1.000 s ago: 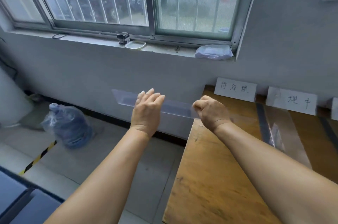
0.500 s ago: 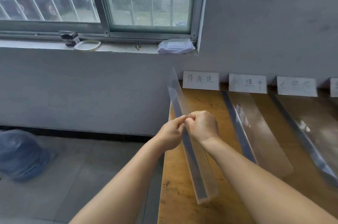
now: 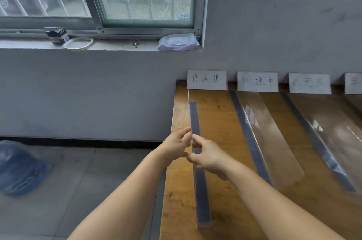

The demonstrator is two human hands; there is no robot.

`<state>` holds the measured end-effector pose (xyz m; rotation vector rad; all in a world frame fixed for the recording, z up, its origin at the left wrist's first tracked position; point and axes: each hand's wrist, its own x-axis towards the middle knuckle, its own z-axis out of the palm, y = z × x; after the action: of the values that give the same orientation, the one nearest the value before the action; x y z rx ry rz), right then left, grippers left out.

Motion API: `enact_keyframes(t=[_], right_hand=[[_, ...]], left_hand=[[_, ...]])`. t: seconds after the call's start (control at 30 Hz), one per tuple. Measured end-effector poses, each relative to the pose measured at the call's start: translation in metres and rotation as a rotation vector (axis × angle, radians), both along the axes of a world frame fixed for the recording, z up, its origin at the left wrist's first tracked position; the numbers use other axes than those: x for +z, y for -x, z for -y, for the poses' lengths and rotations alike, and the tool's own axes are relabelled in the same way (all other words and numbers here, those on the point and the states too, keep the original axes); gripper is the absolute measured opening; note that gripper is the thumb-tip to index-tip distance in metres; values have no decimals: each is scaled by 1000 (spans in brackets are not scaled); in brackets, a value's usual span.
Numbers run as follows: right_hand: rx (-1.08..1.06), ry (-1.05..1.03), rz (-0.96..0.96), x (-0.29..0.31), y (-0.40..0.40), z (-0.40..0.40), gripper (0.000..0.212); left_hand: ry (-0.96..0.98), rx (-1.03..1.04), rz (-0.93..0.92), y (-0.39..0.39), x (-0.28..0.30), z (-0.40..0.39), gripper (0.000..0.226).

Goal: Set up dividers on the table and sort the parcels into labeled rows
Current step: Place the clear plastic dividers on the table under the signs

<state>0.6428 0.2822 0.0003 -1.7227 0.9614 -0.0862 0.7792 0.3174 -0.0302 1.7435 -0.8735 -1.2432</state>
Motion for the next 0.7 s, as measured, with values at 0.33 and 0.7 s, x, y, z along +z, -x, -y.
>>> enact_keyframes(t=[0.33, 0.7], right_hand=[[-87, 2, 124, 2, -17, 26, 55], [89, -119, -92, 7, 33, -30, 94]], left_hand=[[54, 63, 34, -8, 15, 24, 47], [47, 34, 96, -6, 9, 25, 54]])
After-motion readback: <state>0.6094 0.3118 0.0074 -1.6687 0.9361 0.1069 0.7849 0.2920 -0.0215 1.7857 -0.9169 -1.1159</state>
